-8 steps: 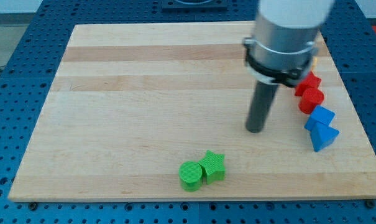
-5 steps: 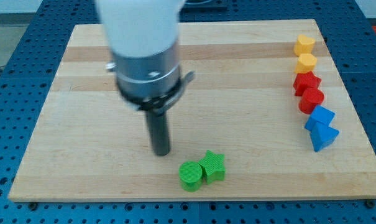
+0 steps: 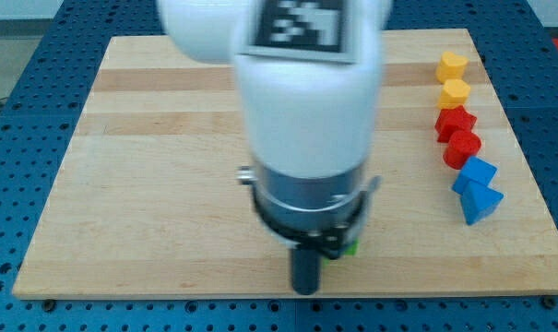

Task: Place the green circle below the blue triangle

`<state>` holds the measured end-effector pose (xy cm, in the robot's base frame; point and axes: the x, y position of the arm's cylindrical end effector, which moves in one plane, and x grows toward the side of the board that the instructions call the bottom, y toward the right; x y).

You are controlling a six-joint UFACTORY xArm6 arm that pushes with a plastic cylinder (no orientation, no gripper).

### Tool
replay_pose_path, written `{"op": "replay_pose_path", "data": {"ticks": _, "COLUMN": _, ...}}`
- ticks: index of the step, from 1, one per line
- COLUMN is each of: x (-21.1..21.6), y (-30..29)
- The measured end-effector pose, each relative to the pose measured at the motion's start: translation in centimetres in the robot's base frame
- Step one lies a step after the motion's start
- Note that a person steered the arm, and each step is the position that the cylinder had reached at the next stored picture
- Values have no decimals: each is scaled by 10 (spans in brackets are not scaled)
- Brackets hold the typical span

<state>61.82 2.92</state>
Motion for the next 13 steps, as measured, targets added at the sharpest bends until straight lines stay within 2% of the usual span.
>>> {"op": "replay_pose_path", "data": {"ticks": 1, "x": -3, "y": 50}}
{"op": "replay_pose_path", "data": {"ticks": 3, "x": 0, "y": 67}}
{"op": "replay_pose_path", "data": {"ticks": 4, "x": 0, "y": 48}}
{"op": "replay_pose_path", "data": {"ticks": 6, "x": 1, "y": -42}}
{"op": "replay_pose_path", "data": {"ticks": 7, "x": -21, "y": -63}}
{"op": "replay_pose_path", "data": {"ticks": 8, "x": -34, "y": -24}}
{"op": "replay_pose_path", "data": {"ticks": 10, "x": -26, "y": -14}}
{"op": "replay_pose_path", "data": {"ticks": 12, "x": -34, "y": 85}}
{"op": "replay_pose_path", "data": {"ticks": 13, "x": -34, "y": 97}}
